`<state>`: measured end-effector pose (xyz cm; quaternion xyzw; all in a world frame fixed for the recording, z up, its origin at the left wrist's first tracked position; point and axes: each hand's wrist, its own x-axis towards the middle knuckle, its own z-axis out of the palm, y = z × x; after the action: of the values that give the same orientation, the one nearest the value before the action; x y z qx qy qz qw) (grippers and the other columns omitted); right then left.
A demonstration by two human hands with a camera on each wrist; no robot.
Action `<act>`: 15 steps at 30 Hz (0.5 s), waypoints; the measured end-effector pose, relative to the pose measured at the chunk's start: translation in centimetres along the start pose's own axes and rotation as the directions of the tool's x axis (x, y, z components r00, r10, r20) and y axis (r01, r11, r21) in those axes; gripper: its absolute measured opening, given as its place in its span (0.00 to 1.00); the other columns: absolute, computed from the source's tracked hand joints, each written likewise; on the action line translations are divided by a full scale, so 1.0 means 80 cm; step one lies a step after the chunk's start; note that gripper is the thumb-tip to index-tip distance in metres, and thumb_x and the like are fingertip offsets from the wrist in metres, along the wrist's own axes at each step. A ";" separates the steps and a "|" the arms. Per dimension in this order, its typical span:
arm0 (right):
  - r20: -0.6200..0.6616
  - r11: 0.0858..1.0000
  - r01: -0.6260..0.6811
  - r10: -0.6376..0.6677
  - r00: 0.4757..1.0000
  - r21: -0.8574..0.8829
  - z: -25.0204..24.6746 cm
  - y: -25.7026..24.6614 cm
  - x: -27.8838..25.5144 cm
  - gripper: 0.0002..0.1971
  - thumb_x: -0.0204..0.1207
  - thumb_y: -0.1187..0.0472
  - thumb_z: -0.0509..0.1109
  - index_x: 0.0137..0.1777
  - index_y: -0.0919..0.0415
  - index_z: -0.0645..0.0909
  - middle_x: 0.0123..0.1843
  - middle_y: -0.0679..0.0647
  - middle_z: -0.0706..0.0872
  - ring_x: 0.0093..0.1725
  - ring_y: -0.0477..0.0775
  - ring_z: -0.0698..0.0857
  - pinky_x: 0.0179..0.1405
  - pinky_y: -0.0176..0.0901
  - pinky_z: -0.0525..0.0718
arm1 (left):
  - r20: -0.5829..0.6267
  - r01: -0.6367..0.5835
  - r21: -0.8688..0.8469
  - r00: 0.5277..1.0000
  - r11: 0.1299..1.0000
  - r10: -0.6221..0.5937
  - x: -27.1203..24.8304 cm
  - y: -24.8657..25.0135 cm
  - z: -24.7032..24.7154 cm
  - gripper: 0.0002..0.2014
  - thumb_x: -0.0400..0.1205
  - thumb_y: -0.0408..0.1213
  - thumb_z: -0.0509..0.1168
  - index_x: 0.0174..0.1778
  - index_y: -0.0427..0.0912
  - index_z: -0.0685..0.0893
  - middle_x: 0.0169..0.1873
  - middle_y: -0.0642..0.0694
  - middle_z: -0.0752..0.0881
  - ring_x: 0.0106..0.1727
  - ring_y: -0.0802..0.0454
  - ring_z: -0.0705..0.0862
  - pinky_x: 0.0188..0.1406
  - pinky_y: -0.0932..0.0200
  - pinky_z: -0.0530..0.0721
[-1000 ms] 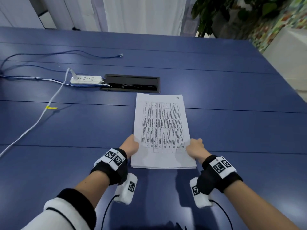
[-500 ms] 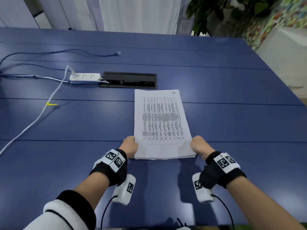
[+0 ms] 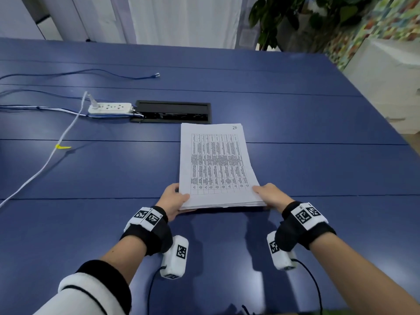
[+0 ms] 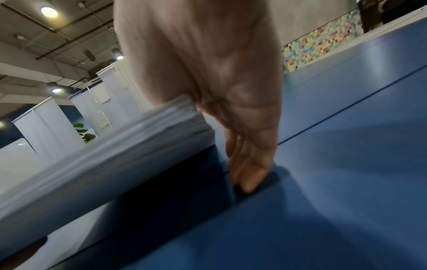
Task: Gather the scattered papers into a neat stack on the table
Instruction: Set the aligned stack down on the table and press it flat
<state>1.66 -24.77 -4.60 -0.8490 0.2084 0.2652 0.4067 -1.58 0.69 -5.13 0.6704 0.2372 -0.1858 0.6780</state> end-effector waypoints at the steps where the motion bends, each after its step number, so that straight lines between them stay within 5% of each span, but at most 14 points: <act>1: 0.026 0.998 -0.019 0.018 1.000 0.054 -0.003 -0.004 0.003 0.14 0.80 0.56 0.60 0.53 0.70 0.73 0.45 0.58 0.80 0.41 0.58 0.81 0.29 0.43 0.80 | -0.010 -0.010 -0.014 1.000 1.000 0.010 0.004 0.000 0.000 0.20 0.80 0.15 0.55 0.68 0.26 0.70 0.63 0.31 0.80 0.53 0.42 0.81 0.28 0.65 0.86; 3: 0.095 0.986 -0.049 0.034 0.995 0.160 -0.010 -0.012 0.015 0.19 0.81 0.56 0.60 0.58 0.76 0.73 0.47 0.64 0.83 0.41 0.63 0.83 0.37 0.52 0.85 | -0.020 -0.030 -0.039 0.999 0.999 0.030 0.011 0.000 0.001 0.22 0.80 0.16 0.56 0.71 0.27 0.67 0.66 0.28 0.78 0.55 0.42 0.80 0.30 0.66 0.85; 5: 0.114 0.982 -0.040 0.019 0.993 0.184 -0.016 -0.015 0.022 0.17 0.81 0.61 0.58 0.58 0.78 0.74 0.50 0.67 0.83 0.40 0.63 0.83 0.39 0.52 0.84 | -0.003 -0.043 -0.055 0.999 0.998 0.043 0.011 0.005 0.007 0.23 0.80 0.16 0.56 0.72 0.29 0.65 0.66 0.27 0.78 0.55 0.41 0.80 0.32 0.65 0.86; 10: -0.008 0.999 0.010 -0.011 1.000 -0.047 -0.023 -0.011 0.036 0.16 0.82 0.63 0.54 0.62 0.74 0.73 0.58 0.63 0.82 0.50 0.59 0.80 0.49 0.44 0.75 | 0.086 0.071 0.033 0.994 0.997 -0.073 0.035 0.007 0.023 0.24 0.79 0.18 0.57 0.72 0.30 0.63 0.66 0.35 0.78 0.64 0.39 0.80 0.63 0.46 0.80; 13: -0.019 0.992 0.019 -0.021 1.000 -0.125 -0.020 -0.003 0.050 0.17 0.82 0.62 0.54 0.64 0.74 0.70 0.61 0.63 0.81 0.57 0.61 0.82 0.55 0.48 0.79 | 0.191 0.144 0.214 0.964 0.966 -0.186 0.059 0.007 0.024 0.32 0.65 0.24 0.57 0.70 0.30 0.68 0.64 0.35 0.81 0.62 0.39 0.83 0.57 0.39 0.84; 15: -0.011 0.988 0.019 -0.021 1.000 -0.150 -0.020 -0.002 0.054 0.18 0.82 0.62 0.54 0.64 0.75 0.70 0.60 0.63 0.81 0.58 0.61 0.82 0.56 0.47 0.78 | 0.157 0.123 0.309 0.971 0.943 -0.178 0.082 0.013 0.024 0.28 0.66 0.27 0.56 0.64 0.27 0.72 0.61 0.30 0.83 0.57 0.38 0.85 0.49 0.46 0.85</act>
<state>5.56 -26.56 -6.35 -0.8810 0.1816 0.2708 0.3430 4.54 -0.73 -8.04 0.7245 0.1942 -0.3314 0.5724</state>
